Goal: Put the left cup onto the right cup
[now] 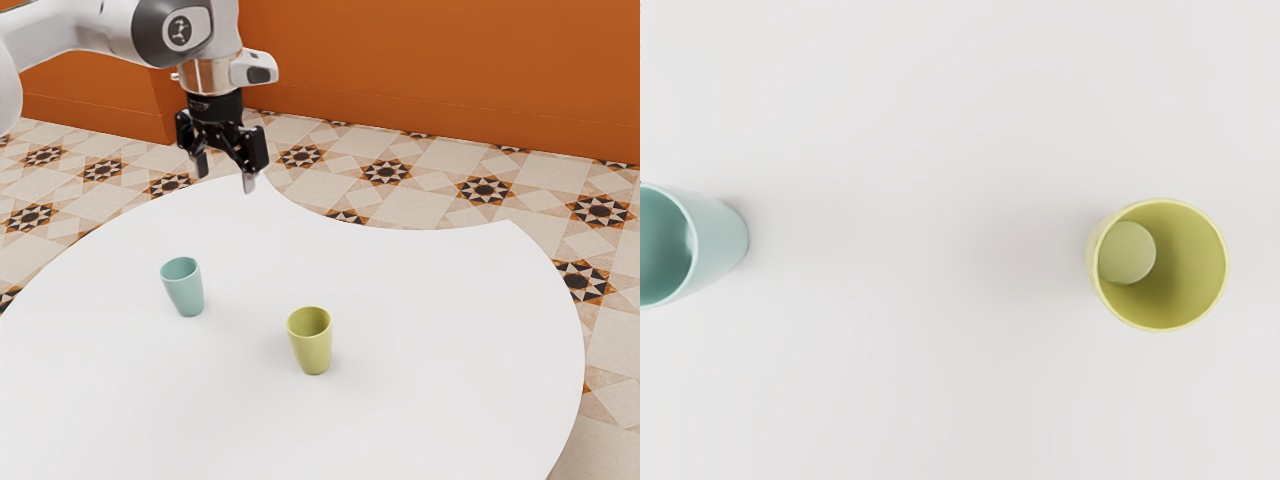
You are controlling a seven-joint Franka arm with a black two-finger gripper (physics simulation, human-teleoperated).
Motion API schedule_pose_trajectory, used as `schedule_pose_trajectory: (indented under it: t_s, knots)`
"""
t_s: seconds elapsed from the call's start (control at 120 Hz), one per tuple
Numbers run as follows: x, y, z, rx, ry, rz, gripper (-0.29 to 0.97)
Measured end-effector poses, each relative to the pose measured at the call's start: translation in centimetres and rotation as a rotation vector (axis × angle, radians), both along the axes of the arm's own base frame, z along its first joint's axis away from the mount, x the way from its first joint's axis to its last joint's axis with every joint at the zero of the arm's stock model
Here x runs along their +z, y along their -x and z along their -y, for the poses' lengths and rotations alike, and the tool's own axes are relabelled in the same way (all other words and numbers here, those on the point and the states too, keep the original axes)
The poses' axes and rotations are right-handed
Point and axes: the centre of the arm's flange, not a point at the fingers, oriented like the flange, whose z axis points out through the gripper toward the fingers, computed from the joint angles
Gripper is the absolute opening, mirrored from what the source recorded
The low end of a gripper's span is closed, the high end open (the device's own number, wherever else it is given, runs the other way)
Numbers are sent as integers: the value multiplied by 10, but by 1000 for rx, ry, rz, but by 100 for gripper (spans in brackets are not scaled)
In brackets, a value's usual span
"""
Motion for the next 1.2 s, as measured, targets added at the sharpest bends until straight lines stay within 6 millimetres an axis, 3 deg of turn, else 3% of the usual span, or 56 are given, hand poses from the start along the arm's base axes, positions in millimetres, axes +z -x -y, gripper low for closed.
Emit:
schedule_pose_trajectory:
  t_s: [0.317, 0.508, 1.033, 1.2]
  knots:
    - [-11, -3, -8, 15, 15, 7, 68]
    - [-26, -8, -23, 43, 30, 14, 68]
    - [-91, -38, -69, 127, 47, -11, 68]
    - [-117, -39, -88, 162, 56, -30, 67]
